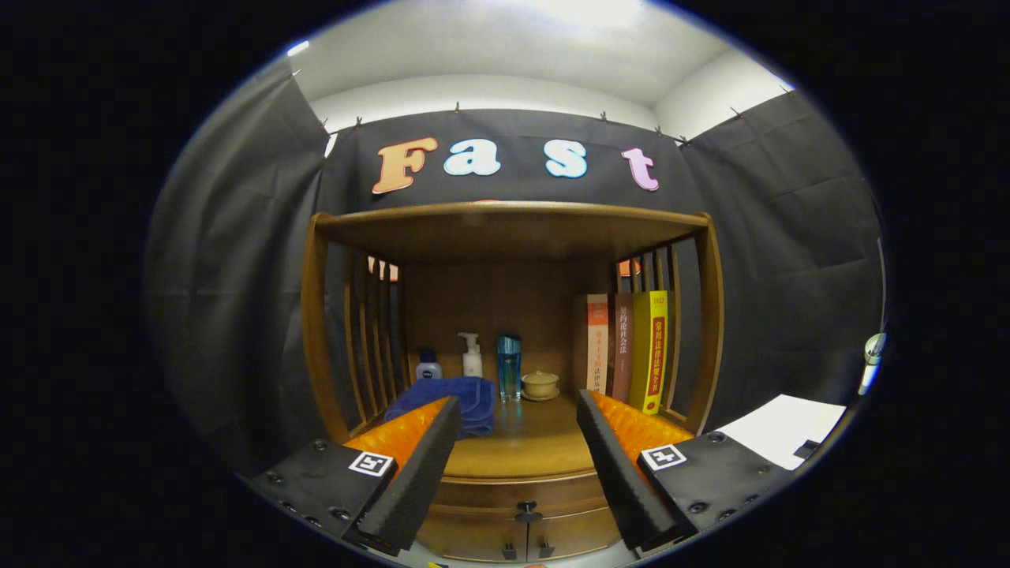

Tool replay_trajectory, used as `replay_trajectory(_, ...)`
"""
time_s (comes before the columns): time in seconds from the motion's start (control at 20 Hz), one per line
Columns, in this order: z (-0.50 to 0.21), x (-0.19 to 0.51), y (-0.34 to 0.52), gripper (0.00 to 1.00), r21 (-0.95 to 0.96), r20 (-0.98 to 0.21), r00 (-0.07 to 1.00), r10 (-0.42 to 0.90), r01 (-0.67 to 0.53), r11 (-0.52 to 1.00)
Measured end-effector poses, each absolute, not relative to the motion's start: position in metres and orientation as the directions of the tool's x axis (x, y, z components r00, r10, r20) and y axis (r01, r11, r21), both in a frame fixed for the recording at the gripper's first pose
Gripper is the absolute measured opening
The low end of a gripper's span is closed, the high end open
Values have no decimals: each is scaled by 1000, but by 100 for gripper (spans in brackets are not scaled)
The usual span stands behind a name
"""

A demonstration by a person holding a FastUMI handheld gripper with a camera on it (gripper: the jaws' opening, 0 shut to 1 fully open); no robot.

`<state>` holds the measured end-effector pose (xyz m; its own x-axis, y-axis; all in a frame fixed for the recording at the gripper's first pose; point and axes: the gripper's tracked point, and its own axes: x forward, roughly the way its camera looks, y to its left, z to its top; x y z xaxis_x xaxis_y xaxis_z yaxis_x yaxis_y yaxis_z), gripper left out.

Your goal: Pull open the drawer, take out the items inside it, and place them on the countertop above the cabinet.

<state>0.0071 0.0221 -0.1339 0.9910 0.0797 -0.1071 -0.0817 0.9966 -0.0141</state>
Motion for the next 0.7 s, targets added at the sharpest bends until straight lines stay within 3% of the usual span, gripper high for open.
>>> replay_trajectory(0.7, -347, -5, 3, 99, -89, -366, 930, 39, -77, 993)
